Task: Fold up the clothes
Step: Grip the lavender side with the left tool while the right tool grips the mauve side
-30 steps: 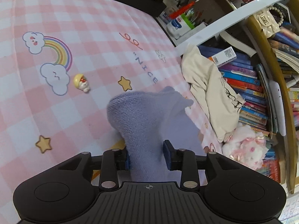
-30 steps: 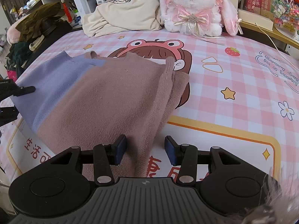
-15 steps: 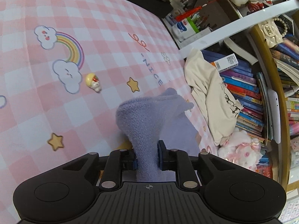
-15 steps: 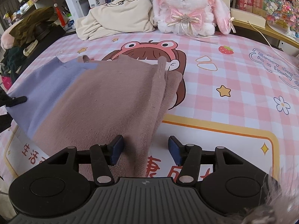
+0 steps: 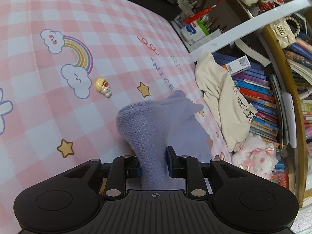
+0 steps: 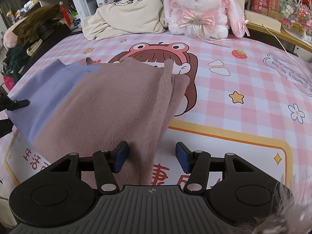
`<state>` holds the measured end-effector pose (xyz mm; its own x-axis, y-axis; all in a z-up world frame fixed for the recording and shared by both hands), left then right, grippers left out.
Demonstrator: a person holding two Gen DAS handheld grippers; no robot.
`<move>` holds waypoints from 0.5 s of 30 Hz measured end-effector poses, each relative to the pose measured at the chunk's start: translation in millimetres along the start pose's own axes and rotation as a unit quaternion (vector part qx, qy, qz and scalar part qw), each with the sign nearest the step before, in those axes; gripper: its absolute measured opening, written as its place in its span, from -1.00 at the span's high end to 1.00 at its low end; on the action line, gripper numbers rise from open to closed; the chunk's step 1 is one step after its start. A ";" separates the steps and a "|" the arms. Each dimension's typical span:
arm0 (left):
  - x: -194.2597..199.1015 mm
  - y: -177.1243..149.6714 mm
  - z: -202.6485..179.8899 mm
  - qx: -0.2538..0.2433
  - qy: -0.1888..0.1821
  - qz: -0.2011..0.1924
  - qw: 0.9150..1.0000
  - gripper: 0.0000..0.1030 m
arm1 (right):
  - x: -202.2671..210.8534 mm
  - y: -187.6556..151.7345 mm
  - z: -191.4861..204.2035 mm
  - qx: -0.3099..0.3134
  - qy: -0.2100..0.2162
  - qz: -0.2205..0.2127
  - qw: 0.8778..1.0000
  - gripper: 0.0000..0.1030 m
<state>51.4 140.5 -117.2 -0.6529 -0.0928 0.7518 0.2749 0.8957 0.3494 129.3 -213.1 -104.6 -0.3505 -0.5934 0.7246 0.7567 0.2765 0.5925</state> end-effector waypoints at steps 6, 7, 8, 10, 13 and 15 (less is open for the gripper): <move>-0.7 0.6 -1.0 -0.012 0.004 -0.001 1.000 0.65 | 0.1 0.2 -0.8 0.001 -0.002 0.001 1.000 -0.07; -0.8 0.6 -0.7 -0.011 0.004 -0.001 1.000 0.65 | 1.3 0.4 -0.9 0.001 -0.002 0.000 1.000 -0.07; -0.9 0.6 -0.5 -0.010 0.004 -0.001 1.000 0.65 | 2.6 0.6 -1.1 0.000 -0.002 -0.001 1.000 -0.07; -1.0 0.7 -0.3 -0.008 0.004 0.000 1.000 0.65 | 5.7 1.5 -1.1 0.000 -0.003 -0.005 1.000 -0.07; -1.1 0.6 0.2 -0.004 0.003 0.001 1.000 0.65 | 11.6 4.1 -2.3 0.007 -0.010 -0.012 1.000 -0.07; -1.3 0.4 1.0 0.002 0.001 0.002 1.000 0.65 | 16.1 6.2 -4.9 0.010 -0.016 -0.018 1.000 -0.07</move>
<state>51.6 141.4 -118.6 -0.6500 -0.0914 0.7544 0.2746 0.8974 0.3453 131.0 -224.6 -90.9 -0.3945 -0.5794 0.7132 0.7327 0.2699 0.6247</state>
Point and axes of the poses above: each gripper's, at about its wrist camera, not at the fingertips, and x roughly against the way its jaws point, z to its left, y to its top, the point moved 10 cm from there along -x, roughly the way its jaws point, and after that the axes turned 13 degrees about y, right-handed, at the moved point
